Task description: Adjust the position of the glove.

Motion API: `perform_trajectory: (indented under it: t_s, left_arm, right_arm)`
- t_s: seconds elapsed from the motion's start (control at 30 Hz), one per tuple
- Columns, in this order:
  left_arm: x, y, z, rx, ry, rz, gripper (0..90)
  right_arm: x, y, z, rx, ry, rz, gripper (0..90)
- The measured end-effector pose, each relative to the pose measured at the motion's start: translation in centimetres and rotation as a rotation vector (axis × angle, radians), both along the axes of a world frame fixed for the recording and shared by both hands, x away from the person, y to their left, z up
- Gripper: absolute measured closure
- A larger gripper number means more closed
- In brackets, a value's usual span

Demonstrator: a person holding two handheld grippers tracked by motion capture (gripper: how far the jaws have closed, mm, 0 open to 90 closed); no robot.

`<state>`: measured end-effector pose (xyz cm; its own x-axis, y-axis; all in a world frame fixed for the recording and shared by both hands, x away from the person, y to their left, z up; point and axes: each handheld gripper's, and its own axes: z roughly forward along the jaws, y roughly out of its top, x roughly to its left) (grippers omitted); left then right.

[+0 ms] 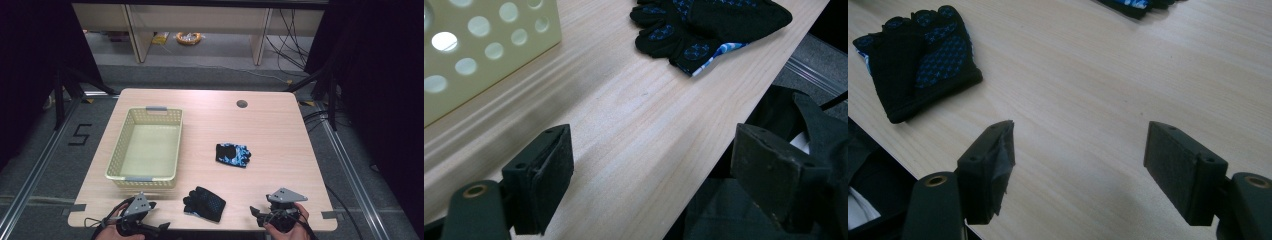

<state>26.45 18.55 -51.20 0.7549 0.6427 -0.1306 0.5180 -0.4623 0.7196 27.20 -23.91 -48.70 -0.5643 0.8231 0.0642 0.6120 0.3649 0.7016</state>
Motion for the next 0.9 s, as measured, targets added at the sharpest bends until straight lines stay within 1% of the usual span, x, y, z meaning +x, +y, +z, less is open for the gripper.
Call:
perform_trajectory:
  t_s: [0.03,0.13,0.17,0.2,0.23,0.27,0.3,0.33,0.37,0.4,0.43,0.47,0.5,0.53,0.57,0.6,0.63,0.67,0.7,0.73,0.77,0.8,0.83,0.87,0.9]
  left_arm:
    - [0.0,-0.1,-0.1,0.005,-0.008,0.009,16.6]
    - [0.0,0.0,0.0,0.002,-0.001,-0.002,16.6]
    - [-0.1,-0.1,0.0,-0.011,0.001,0.005,16.6]
    - [0.0,0.0,0.0,-0.001,-0.001,0.001,16.6]
    - [-0.1,-0.1,0.0,-0.023,0.004,0.007,16.6]
    - [-0.1,-0.1,0.0,-0.023,0.004,0.007,16.6]
    - [-0.1,-0.1,0.0,-0.033,0.005,0.014,16.6]
    - [-0.1,-0.1,0.0,-0.033,0.005,0.014,16.6]
    - [0.0,0.1,0.2,-0.004,-0.007,-0.009,16.6]
    - [0.0,0.0,0.2,-0.014,0.002,0.002,16.6]
    - [0.0,0.0,0.2,-0.014,0.001,0.004,16.6]
    - [0.0,0.1,0.2,-0.006,-0.010,-0.008,16.6]
    - [0.0,0.0,0.2,-0.019,0.003,0.006,16.6]
    - [0.0,0.0,0.2,-0.021,0.002,0.005,16.6]
    - [0.0,-0.1,0.2,-0.022,0.003,0.006,16.6]
    - [0.0,-0.1,0.2,-0.021,0.000,0.003,16.7]
    - [0.0,-0.2,0.1,-0.032,0.001,0.007,16.7]
    - [0.1,-0.2,0.1,-0.021,-0.003,0.005,16.7]
    - [0.0,-0.3,0.2,-0.022,0.001,-0.001,16.7]
    - [0.1,-0.3,0.3,-0.013,-0.011,-0.019,16.7]
    - [0.1,-0.5,0.3,-0.006,-0.009,-0.009,16.7]
    - [0.2,-0.7,0.3,-0.008,-0.012,-0.011,16.9]
    - [0.1,-0.8,0.4,-0.015,-0.023,-0.028,17.3]
    - [0.1,-1.1,0.3,-0.022,-0.022,-0.016,17.6]
    - [0.2,-1.1,0.4,-0.008,-0.026,-0.029,18.1]
  right_arm:
    - [0.1,-0.1,0.0,0.008,0.017,0.023,29.2]
    - [0.1,0.0,-0.1,0.010,0.020,0.018,29.2]
    - [0.0,0.2,-0.1,0.001,0.006,0.001,29.2]
    - [0.0,0.2,-0.1,0.001,0.006,0.001,29.2]
    - [0.0,0.2,-0.1,-0.009,0.002,0.001,29.2]
    - [0.0,0.2,-0.1,-0.009,0.002,0.001,29.2]
    - [0.0,0.2,-0.1,-0.009,0.004,0.002,29.3]
    - [0.0,0.2,-0.1,-0.009,0.004,0.002,29.3]
    - [0.0,0.2,-0.2,-0.010,-0.001,0.006,29.6]
    - [0.0,0.1,-0.1,-0.012,0.000,0.009,30.1]
    - [0.0,0.2,-0.1,-0.009,0.001,0.010,30.2]
    - [0.1,0.1,-0.1,-0.013,-0.015,0.029,30.5]
    - [-0.1,0.3,-0.1,-0.002,-0.001,0.008,31.0]
    - [0.1,0.2,-0.1,-0.006,-0.015,0.033,32.3]
    - [0.1,0.3,0.0,-0.010,-0.017,0.037,33.8]
    - [0.0,0.4,0.1,0.005,-0.001,0.024,34.2]
    - [0.0,0.5,0.2,0.002,-0.006,0.024,35.1]
    - [0.0,0.7,0.2,0.006,-0.018,0.041,37.0]
    - [0.0,0.7,0.3,0.003,-0.028,0.047,37.6]
    - [0.0,1.1,0.4,0.006,-0.017,0.044,38.4]
    - [0.0,1.3,0.5,-0.003,-0.028,0.055,40.2]
    - [0.0,1.5,0.5,-0.008,-0.021,0.068,41.3]
    - [0.0,1.8,0.6,-0.006,-0.021,0.072,41.6]
    - [0.1,2.0,0.5,-0.011,-0.031,0.089,42.5]
    - [0.2,2.2,0.6,-0.016,-0.035,0.100,43.5]
